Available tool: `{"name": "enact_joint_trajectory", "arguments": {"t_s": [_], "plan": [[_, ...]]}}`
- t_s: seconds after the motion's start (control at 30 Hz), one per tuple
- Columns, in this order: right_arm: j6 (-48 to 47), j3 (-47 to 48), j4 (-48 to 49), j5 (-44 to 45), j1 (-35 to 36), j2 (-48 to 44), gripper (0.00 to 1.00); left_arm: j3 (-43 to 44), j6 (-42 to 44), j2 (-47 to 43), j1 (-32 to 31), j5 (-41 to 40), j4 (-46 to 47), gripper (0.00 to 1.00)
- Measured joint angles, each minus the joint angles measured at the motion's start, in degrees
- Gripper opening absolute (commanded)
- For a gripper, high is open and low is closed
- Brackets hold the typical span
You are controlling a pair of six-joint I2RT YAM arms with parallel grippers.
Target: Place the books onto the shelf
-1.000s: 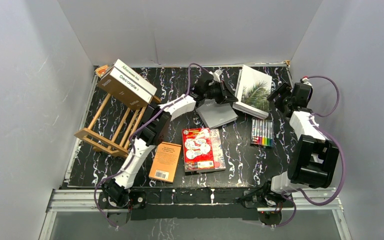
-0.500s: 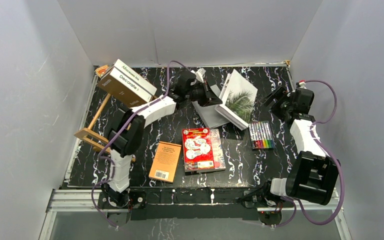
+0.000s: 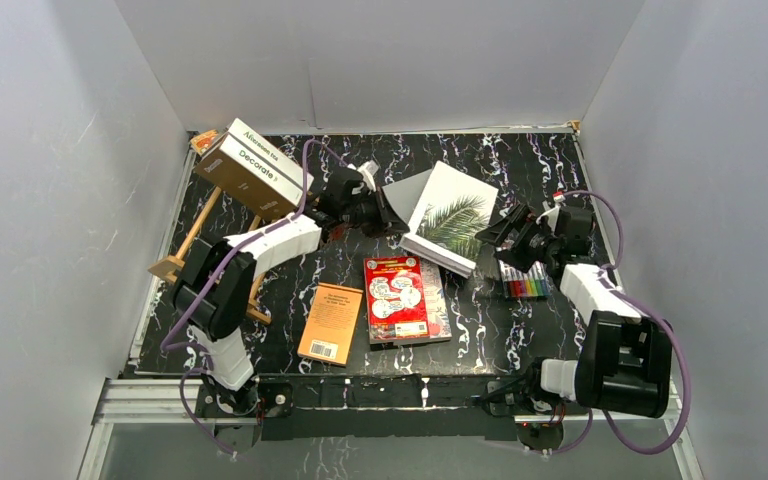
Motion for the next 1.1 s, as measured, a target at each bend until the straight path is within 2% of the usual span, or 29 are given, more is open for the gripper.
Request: {"name": "enact_joint_trajectory", "arguments": {"t_s": [0.2, 0.4, 0.57, 0.63, 0.73, 0.8, 0.83, 0.87, 0.97, 1.1], "plan": [[3.39, -2.38, 5.03, -0.50, 1.11, -1.16, 0.99, -4.26, 0.61, -0.13, 0.96, -0.90, -2.10, 0.00], [4.02, -2.14, 6.91, 0.39, 1.99, 6.49, 0.99, -4.76, 1.55, -0.22, 1.18, -1.03, -3.43, 0.00], [4.87, -2.23, 11.93, -1.20, 5.44, 10.40, 0.98, -7.78, 1.51, -1.09, 1.22, -0.92, -1.40, 0.00], [6.56, -4.37, 17.79, -3.69, 5.92, 12.59, 0.91, -8.13, 1.29, -1.29, 1.22, -0.92, -0.63, 0.00], [9.42, -7.82, 27.12, -7.48, 6.36, 15.91, 0.89, -9.49, 0.94, -2.25, 1.20, -1.07, -0.20, 0.00], [10.03, -9.35, 30.75, -8.13, 6.78, 15.78, 0.80, -10.47, 0.92, -3.23, 1.16, -1.36, -0.39, 0.00], [10.88, -9.66, 32.83, -8.87, 6.84, 15.96, 0.62, -10.91, 0.98, -3.56, 1.05, -1.42, -0.37, 0.00], [11.28, -9.75, 34.25, -9.38, 6.86, 16.31, 0.51, -11.65, 0.98, -4.17, 0.90, -1.55, -0.39, 0.00], [15.06, -11.78, 43.65, -11.02, 6.67, 17.57, 0.50, -13.18, 1.53, -6.25, 0.90, -2.16, -1.18, 0.00], [18.56, -14.34, 48.63, -10.40, 7.82, 15.82, 0.50, -14.60, 3.13, -8.63, 0.92, -2.93, -2.97, 0.00]]}}
